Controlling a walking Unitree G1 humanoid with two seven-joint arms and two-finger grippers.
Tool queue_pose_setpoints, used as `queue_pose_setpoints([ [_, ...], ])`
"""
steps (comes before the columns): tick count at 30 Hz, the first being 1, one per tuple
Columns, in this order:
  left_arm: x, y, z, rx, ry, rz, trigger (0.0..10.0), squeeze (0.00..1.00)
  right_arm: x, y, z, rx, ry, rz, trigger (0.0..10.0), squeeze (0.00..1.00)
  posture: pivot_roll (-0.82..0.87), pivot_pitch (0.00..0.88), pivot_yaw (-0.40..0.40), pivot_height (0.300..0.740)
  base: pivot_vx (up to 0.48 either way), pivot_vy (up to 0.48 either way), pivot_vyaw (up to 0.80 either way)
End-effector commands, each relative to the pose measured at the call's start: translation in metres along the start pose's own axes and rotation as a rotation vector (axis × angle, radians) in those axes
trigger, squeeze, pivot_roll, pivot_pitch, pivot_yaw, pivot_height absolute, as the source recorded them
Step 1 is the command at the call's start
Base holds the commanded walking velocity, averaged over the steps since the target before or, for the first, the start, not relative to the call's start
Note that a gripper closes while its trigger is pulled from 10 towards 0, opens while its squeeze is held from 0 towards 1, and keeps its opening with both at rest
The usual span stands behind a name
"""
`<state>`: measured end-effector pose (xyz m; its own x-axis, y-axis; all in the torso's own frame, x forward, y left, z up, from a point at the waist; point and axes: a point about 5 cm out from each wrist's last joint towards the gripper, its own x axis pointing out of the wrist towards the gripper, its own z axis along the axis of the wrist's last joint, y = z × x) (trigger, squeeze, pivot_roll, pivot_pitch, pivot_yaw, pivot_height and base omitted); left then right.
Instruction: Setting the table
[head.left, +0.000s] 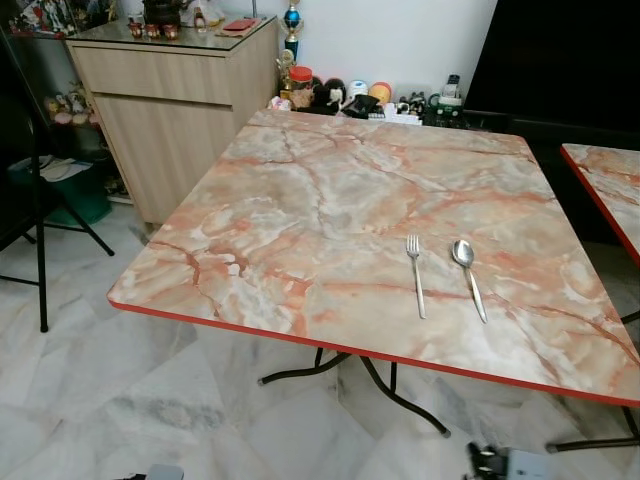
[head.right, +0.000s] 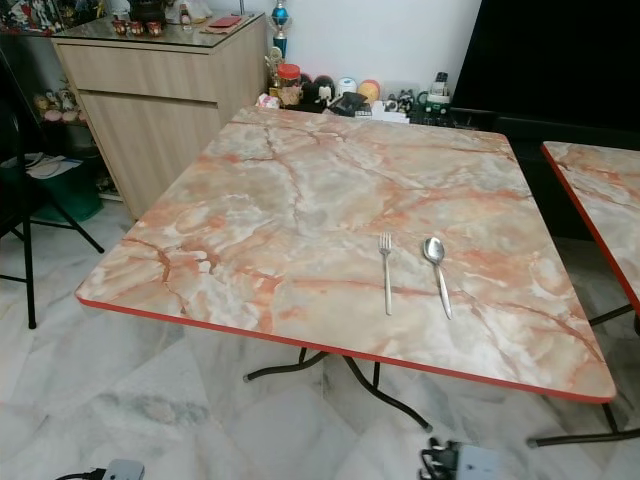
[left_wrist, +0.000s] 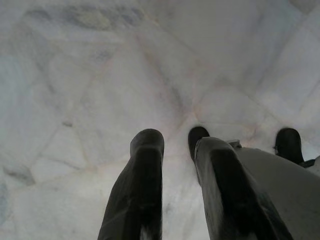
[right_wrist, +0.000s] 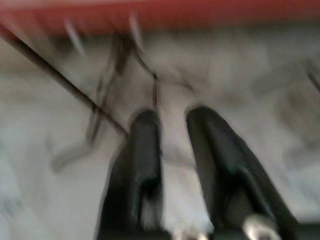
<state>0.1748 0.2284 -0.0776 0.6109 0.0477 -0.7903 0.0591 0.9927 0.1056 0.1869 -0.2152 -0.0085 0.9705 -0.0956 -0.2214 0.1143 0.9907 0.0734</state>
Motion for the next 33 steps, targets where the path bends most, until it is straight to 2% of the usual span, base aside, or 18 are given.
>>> queue_pose_setpoints([
  [1, -0.001, -0.002, -0.007, 0.014, 0.027, -0.008, 10.0, 0.00, -0.006, 0.008, 0.009, -0.027, -0.019, 0.040, 10.0, 0.00, -0.04, 0.015, -0.049, 0.740, 0.000, 0.000, 0.00],
  [5, -0.002, -0.003, -0.009, 0.025, 0.036, -0.007, 10.0, 0.00, -0.019, 0.015, 0.012, -0.081, -0.036, 0.084, 10.0, 0.00, -0.04, 0.010, -0.050, 0.740, 0.000, 0.000, 0.00],
  [8, -0.002, -0.002, -0.009, 0.021, 0.034, -0.005, 10.0, 0.00, -0.019, 0.015, 0.030, -0.071, -0.078, 0.077, 10.0, 0.00, -0.05, 0.005, -0.045, 0.740, 0.000, 0.000, 0.00],
  [9, -0.001, -0.003, -0.009, 0.022, 0.033, -0.005, 10.0, 0.00, -0.016, 0.015, 0.037, -0.070, -0.095, 0.080, 10.0, 0.10, -0.06, 0.002, -0.043, 0.740, 0.000, 0.000, 0.00],
  [10, -0.001, -0.003, -0.009, 0.033, 0.036, -0.010, 10.0, 0.00, -0.006, 0.014, 0.051, -0.098, -0.122, 0.081, 10.0, 1.00, -0.06, 0.000, -0.042, 0.740, 0.000, 0.000, 0.00],
  [12, -0.001, -0.004, -0.009, 0.041, 0.039, -0.013, 10.0, 0.00, 0.009, 0.013, 0.067, -0.118, -0.159, 0.068, 10.0, 1.00, -0.06, 0.000, -0.041, 0.740, 0.000, 0.000, 0.00],
  [13, -0.001, -0.004, -0.009, 0.041, 0.039, -0.013, 10.0, 0.00, 0.009, 0.013, 0.067, -0.118, -0.159, 0.068, 10.0, 1.00, -0.06, 0.000, -0.041, 0.740, 0.000, 0.000, 0.00],
  [15, -0.001, -0.004, -0.007, 0.037, 0.035, -0.010, 10.0, 0.00, 0.024, 0.020, 0.092, -0.071, -0.231, 0.070, 10.0, 1.00, -0.05, 0.000, -0.042, 0.740, 0.000, 0.000, 0.00],
  [20, -0.001, -0.003, -0.007, 0.028, 0.034, -0.002, 10.0, 0.00, 0.036, 0.038, 0.102, -0.097, -0.250, 0.146, 10.0, 1.00, -0.03, 0.000, -0.052, 0.740, 0.000, 0.000, 0.00],
  [22, -0.001, -0.003, -0.007, 0.023, 0.034, 0.001, 10.0, 0.00, 0.036, 0.039, 0.102, -0.092, -0.251, 0.146, 10.0, 1.00, -0.03, 0.000, -0.052, 0.740, 0.000, 0.000, 0.00],
  [23, -0.001, -0.002, -0.008, 0.020, 0.035, 0.004, 10.0, 0.00, 0.039, 0.040, 0.102, -0.087, -0.246, 0.138, 10.0, 0.00, -0.03, 0.000, -0.045, 0.740, 0.000, 0.000, 0.00],
  [31, -0.003, 0.003, -0.012, 0.020, 0.045, 0.004, 10.0, 0.00, 0.039, 0.042, 0.105, -0.077, -0.237, 0.124, 10.0, 0.00, -0.05, 0.000, -0.026, 0.740, 0.000, 0.000, 0.00],
  [33, -0.003, 0.005, -0.012, 0.018, 0.045, 0.009, 10.0, 0.00, 0.038, 0.039, 0.106, -0.080, -0.236, 0.114, 10.0, 0.00, -0.05, 0.000, -0.020, 0.740, 0.277, 0.000, 0.80],
])
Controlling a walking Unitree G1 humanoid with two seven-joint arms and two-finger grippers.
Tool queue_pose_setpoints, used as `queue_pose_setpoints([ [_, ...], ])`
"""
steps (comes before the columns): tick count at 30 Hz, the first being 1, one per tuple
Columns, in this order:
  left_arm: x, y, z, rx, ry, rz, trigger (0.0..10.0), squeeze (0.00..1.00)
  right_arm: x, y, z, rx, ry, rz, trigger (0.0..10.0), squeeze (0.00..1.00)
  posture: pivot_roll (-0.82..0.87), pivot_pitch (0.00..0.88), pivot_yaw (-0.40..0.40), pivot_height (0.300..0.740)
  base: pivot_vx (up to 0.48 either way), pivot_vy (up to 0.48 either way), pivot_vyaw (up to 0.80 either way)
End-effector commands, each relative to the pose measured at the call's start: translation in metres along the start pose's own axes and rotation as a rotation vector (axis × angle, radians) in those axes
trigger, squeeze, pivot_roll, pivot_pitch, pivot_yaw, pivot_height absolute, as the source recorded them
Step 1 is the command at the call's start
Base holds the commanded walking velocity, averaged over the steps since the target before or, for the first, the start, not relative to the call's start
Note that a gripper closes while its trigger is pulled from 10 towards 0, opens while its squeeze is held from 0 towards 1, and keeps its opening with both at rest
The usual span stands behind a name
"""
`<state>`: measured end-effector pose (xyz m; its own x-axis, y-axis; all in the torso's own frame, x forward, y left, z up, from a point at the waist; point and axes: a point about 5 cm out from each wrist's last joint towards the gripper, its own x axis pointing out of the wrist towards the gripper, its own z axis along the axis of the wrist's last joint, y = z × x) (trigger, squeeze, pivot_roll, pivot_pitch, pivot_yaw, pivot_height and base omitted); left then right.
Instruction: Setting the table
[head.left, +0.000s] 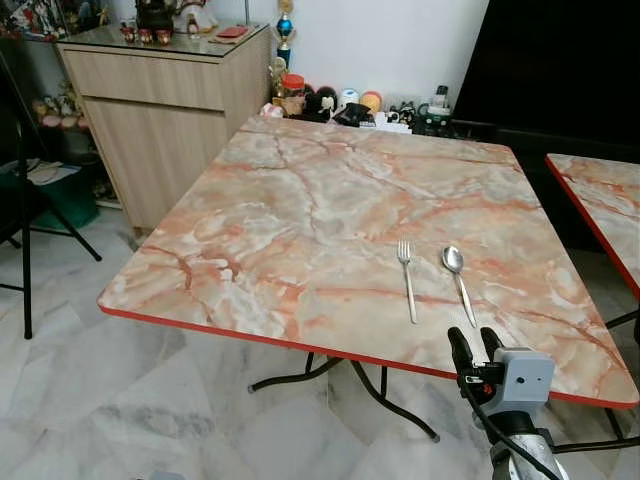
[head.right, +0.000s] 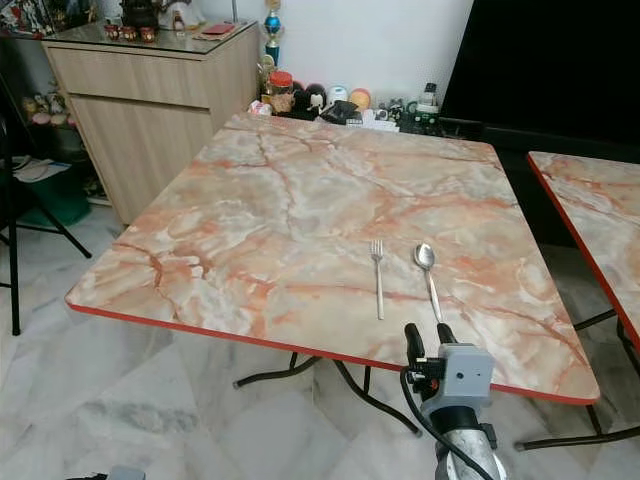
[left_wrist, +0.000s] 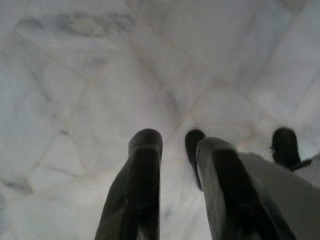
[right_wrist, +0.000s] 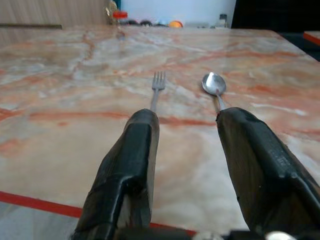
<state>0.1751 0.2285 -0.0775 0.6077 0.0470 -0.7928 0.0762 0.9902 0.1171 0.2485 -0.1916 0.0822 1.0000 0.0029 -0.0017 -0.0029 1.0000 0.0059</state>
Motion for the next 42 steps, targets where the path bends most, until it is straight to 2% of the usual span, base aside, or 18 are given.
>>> queue_pose_setpoints([
  [1, -0.003, 0.005, -0.012, -0.002, 0.040, 0.011, 10.0, 0.00, 0.003, 0.001, 0.007, 0.004, -0.018, -0.001, 10.0, 0.00, -0.05, 0.000, -0.020, 0.740, 0.285, 0.000, 0.80],
  [5, -0.003, 0.005, -0.012, -0.002, 0.039, 0.011, 10.0, 0.00, 0.003, 0.000, 0.007, 0.007, -0.018, -0.004, 10.0, 0.00, -0.05, 0.000, -0.020, 0.740, 0.285, 0.000, 0.80],
  [11, -0.002, 0.006, -0.004, -0.008, 0.016, 0.013, 10.0, 0.00, 0.005, 0.003, 0.006, 0.015, -0.008, 0.007, 10.0, 0.00, -0.03, 0.000, -0.029, 0.740, 0.292, 0.000, 0.00],
  [17, -0.003, 0.002, -0.010, -0.007, 0.032, 0.007, 10.0, 0.00, 0.007, 0.001, 0.010, 0.031, -0.022, -0.045, 10.0, 0.00, -0.03, 0.035, -0.031, 0.740, 0.287, 0.000, 0.00],
  [27, -0.002, 0.002, -0.007, -0.012, 0.018, 0.015, 10.0, 0.00, 0.012, -0.005, 0.015, 0.076, -0.035, -0.110, 10.0, 0.00, -0.02, 0.063, -0.036, 0.740, 0.000, 0.000, 0.00],
  [30, -0.002, 0.002, -0.007, -0.014, 0.022, 0.014, 10.0, 0.00, 0.021, -0.009, 0.024, 0.138, -0.037, -0.139, 10.0, 0.00, -0.02, 0.080, -0.034, 0.740, 0.000, 0.000, 0.00],
  [36, -0.002, -0.001, -0.009, -0.026, 0.023, 0.014, 10.0, 0.00, 0.030, -0.003, 0.032, 0.131, -0.050, -0.105, 10.0, 0.00, -0.02, 0.092, -0.035, 0.740, 0.000, 0.000, 0.00],
  [42, -0.002, -0.003, -0.011, -0.013, 0.028, 0.002, 10.0, 0.00, 0.032, -0.013, 0.031, 0.186, -0.025, -0.204, 10.0, 0.00, -0.02, 0.095, -0.033, 0.740, 0.000, 0.000, 0.00],
])
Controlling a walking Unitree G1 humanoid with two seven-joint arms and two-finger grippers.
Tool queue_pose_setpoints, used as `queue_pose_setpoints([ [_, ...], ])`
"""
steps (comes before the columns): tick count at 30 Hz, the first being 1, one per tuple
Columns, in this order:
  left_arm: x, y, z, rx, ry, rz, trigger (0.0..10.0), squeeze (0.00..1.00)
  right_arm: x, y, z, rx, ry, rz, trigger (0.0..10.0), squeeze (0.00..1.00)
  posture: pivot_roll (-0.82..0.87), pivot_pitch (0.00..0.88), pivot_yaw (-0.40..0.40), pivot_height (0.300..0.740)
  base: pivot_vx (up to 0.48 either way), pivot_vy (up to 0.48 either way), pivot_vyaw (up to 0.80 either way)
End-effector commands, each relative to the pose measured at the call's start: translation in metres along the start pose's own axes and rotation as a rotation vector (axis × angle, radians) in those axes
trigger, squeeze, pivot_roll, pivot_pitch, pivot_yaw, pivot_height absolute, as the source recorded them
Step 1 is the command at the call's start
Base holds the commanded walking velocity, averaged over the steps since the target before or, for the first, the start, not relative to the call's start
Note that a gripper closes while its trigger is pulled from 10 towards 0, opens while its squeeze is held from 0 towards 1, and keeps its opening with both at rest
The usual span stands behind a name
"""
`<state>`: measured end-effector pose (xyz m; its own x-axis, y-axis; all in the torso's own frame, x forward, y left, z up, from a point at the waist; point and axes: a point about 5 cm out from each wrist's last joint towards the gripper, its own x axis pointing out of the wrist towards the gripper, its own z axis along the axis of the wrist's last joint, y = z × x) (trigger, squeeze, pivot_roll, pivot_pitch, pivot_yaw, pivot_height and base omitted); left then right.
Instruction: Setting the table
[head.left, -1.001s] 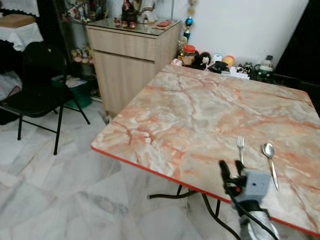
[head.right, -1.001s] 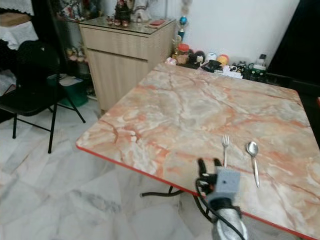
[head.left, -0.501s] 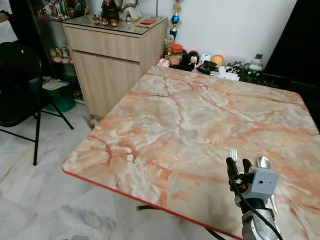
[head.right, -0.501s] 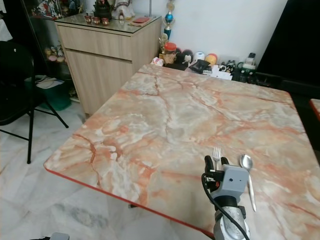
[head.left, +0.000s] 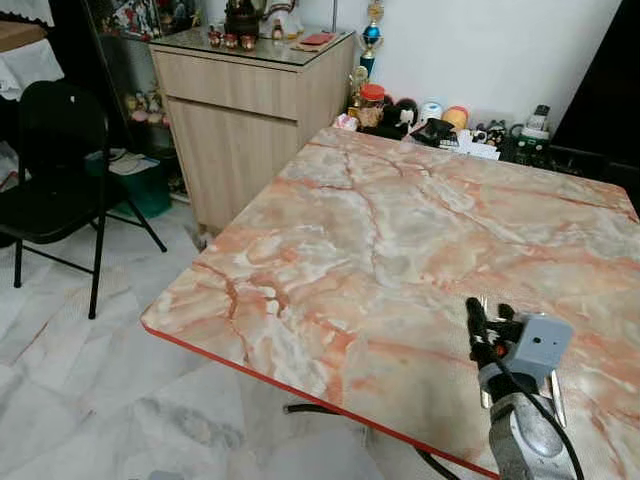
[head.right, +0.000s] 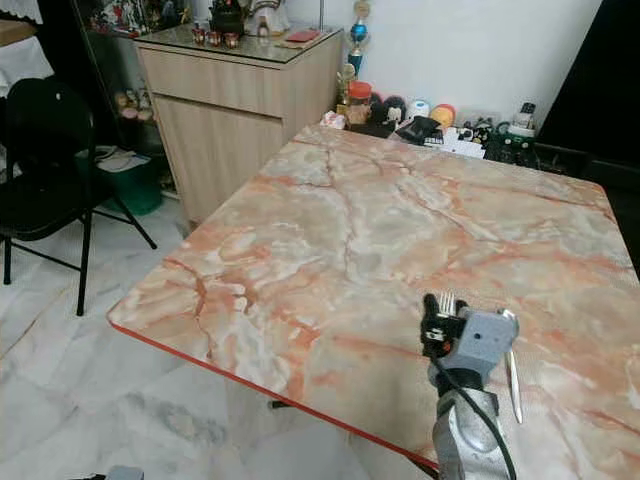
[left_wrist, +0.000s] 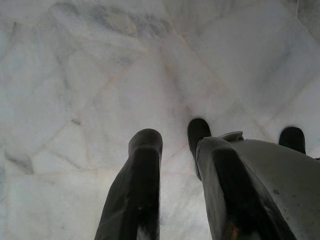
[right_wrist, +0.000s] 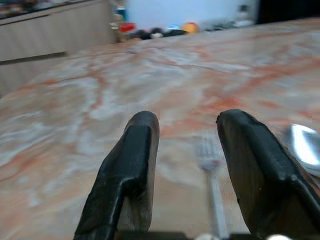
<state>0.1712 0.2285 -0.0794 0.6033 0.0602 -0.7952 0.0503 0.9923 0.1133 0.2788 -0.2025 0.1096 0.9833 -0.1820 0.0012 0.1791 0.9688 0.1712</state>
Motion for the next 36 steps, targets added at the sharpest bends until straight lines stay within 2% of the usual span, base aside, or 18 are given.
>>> queue_pose_setpoints([
  [1, -0.0012, -0.0024, -0.0069, 0.013, 0.023, -0.011, 10.0, 0.00, 0.0021, -0.0012, 0.0030, 0.017, -0.001, -0.016, 10.0, 0.00, -0.02, 0.097, -0.030, 0.740, 0.000, 0.000, 0.00],
  [4, -0.0013, -0.0022, -0.0068, 0.028, 0.023, -0.013, 10.0, 0.00, 0.0017, 0.0024, 0.0010, 0.001, 0.011, 0.009, 10.0, 0.00, -0.02, 0.097, -0.030, 0.740, 0.000, 0.000, 0.00],
  [29, -0.0020, 0.0011, -0.0067, 0.052, 0.016, -0.005, 10.0, 0.00, 0.0011, -0.0004, 0.0038, -0.030, 0.008, 0.008, 10.0, 0.00, -0.01, 0.101, -0.030, 0.740, 0.000, 0.000, 0.00],
  [36, -0.0024, 0.0020, -0.0080, 0.053, 0.018, 0.002, 10.0, 0.00, 0.0010, 0.0000, 0.0046, -0.034, 0.002, 0.020, 10.0, 0.00, -0.01, 0.102, -0.029, 0.740, 0.255, 0.000, 0.00],
])
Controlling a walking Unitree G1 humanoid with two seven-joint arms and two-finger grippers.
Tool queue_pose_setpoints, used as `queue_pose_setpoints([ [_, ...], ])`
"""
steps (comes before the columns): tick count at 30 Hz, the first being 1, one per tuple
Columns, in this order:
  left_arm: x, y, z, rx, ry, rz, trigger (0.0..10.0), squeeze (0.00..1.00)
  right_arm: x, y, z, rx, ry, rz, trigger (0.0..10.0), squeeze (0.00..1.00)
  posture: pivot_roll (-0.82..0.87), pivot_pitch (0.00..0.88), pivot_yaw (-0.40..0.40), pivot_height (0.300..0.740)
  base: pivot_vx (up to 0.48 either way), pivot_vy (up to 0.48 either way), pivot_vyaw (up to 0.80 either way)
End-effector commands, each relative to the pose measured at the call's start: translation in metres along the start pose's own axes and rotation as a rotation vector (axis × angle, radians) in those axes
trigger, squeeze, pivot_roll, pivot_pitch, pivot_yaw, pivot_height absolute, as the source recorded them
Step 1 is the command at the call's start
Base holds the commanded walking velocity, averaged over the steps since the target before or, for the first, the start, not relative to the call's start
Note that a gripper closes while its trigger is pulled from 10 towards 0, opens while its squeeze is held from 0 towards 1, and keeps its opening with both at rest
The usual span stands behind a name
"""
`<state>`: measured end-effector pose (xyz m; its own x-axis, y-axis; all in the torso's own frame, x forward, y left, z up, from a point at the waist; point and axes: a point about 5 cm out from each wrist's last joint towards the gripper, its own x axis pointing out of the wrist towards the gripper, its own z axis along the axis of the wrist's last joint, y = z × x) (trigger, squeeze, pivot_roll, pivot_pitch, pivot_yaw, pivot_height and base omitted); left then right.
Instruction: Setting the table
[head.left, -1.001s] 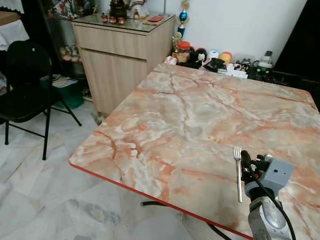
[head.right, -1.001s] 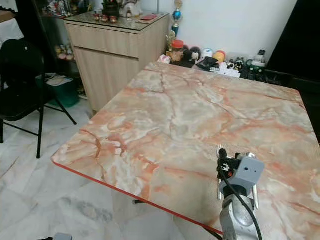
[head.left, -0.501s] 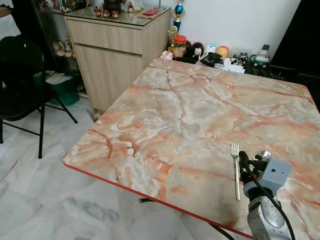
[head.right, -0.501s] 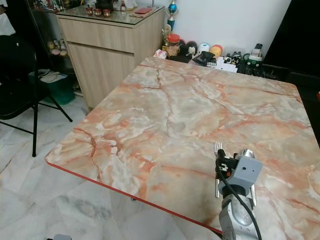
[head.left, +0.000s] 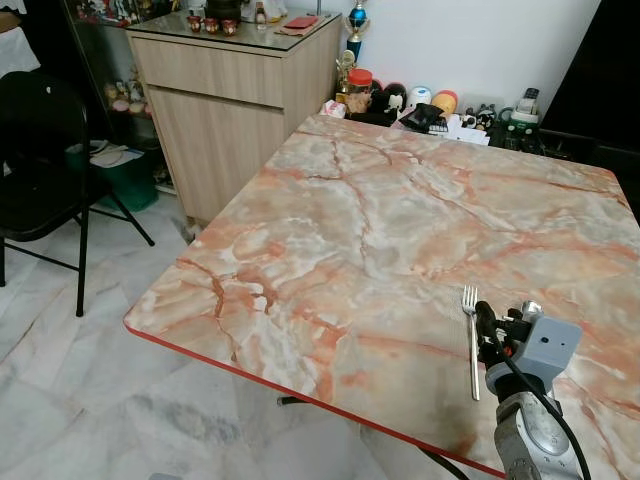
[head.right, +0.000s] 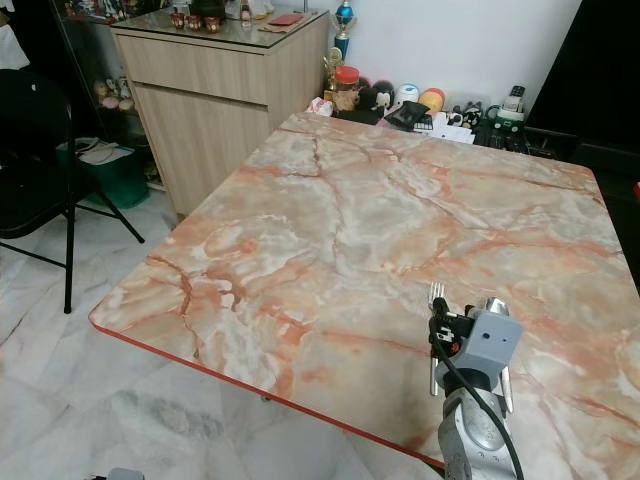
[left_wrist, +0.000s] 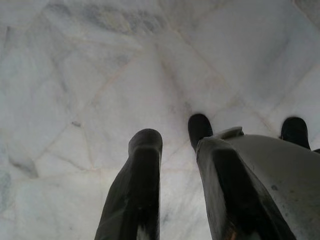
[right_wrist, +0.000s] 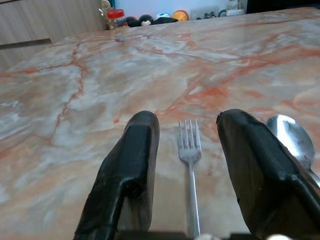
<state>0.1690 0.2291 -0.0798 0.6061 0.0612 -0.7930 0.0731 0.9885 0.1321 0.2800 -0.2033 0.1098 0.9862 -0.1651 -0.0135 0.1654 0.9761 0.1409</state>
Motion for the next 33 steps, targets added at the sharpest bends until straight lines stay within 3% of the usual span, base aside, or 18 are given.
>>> queue_pose_setpoints([
  [1, -0.001, 0.001, -0.006, 0.025, 0.021, 0.000, 10.0, 0.00, 0.000, 0.000, 0.004, -0.003, -0.015, 0.005, 10.0, 0.00, -0.01, 0.102, -0.029, 0.740, 0.255, 0.000, 0.00],
  [17, -0.001, 0.001, -0.005, 0.036, 0.012, -0.002, 10.0, 0.00, -0.005, -0.002, 0.001, -0.010, -0.001, -0.031, 10.0, 0.00, -0.01, 0.105, -0.028, 0.740, 0.080, 0.000, 0.00],
  [24, -0.002, 0.002, -0.006, 0.037, 0.014, -0.001, 10.0, 0.00, -0.023, -0.008, -0.003, -0.024, 0.111, -0.175, 10.0, 0.00, -0.01, 0.110, -0.030, 0.740, 0.000, 0.000, 0.00],
  [27, -0.002, 0.003, -0.007, 0.041, 0.017, -0.001, 10.0, 0.00, -0.033, -0.007, -0.008, 0.033, 0.210, -0.223, 10.0, 0.00, -0.01, 0.113, -0.027, 0.740, 0.000, 0.000, 0.00],
  [32, -0.002, 0.001, -0.006, 0.048, 0.017, -0.009, 10.0, 0.00, -0.032, -0.004, -0.012, 0.104, 0.257, -0.228, 10.0, 0.00, -0.02, 0.109, -0.028, 0.740, 0.000, 0.000, 0.00],
  [33, -0.001, -0.001, -0.005, 0.046, 0.014, -0.011, 10.0, 0.00, -0.030, -0.005, -0.015, 0.108, 0.282, -0.237, 10.0, 0.72, -0.01, 0.105, -0.029, 0.740, 0.000, 0.000, 0.00],
])
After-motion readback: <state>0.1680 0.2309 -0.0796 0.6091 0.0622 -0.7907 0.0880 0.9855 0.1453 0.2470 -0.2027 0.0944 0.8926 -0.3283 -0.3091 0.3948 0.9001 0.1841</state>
